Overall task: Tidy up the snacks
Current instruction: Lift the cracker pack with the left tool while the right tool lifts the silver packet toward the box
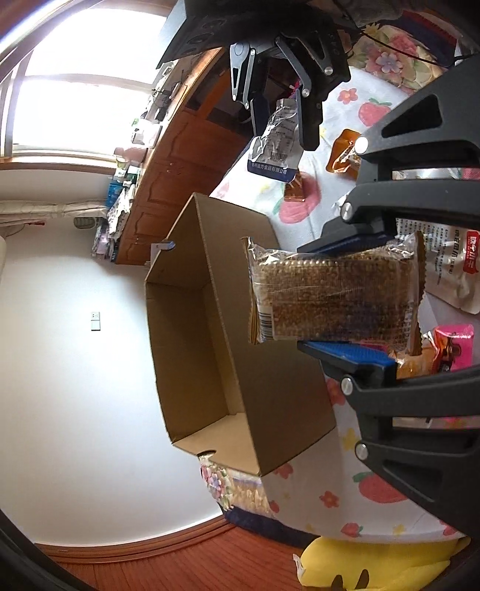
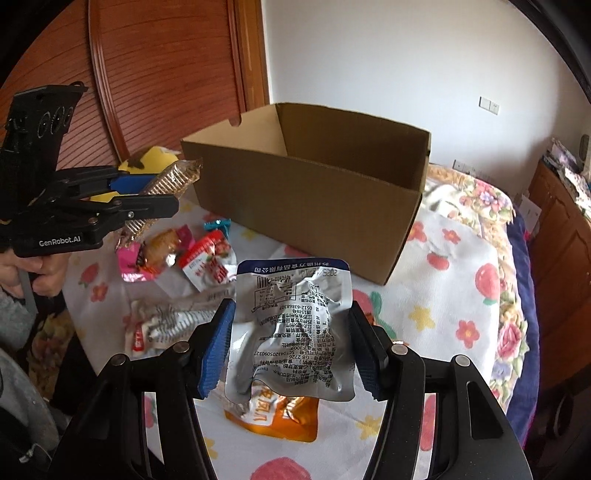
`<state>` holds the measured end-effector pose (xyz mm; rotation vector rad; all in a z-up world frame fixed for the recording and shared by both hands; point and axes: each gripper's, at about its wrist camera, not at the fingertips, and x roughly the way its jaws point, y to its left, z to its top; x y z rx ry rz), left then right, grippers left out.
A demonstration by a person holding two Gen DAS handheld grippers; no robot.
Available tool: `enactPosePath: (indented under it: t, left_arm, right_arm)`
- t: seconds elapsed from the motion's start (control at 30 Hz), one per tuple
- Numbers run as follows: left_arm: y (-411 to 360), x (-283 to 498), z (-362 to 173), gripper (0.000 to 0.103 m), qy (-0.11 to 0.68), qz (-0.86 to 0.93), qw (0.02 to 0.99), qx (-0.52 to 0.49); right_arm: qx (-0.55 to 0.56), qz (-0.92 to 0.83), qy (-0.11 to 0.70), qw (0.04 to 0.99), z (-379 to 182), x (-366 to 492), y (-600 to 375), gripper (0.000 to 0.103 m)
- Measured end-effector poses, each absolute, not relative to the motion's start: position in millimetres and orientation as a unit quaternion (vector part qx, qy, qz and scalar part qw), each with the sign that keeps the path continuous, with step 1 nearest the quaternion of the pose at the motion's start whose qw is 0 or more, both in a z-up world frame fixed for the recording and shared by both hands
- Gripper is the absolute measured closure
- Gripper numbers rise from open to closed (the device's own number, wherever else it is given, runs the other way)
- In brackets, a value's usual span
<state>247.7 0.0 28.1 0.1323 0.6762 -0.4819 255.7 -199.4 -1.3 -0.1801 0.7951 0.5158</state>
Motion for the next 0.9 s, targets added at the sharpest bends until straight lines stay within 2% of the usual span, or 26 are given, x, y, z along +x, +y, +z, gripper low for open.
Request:
enactPosePath:
  t: [0.4, 0.9]
  left_arm:
    - [2.3, 273.0, 55.6, 0.062, 0.298, -0.218, 0.928, 0.050]
    - [21.8, 340.8, 67.6, 0.062, 0.267, -0.182, 0.945, 0.048]
  right_arm:
    - [-0.088, 0.250, 0.349, 0.899, 26.4, 270.2, -190.0, 0.042]
    - [-0.077, 0.267, 0.292, 0.915, 56.0, 347.5, -162.2, 0.042]
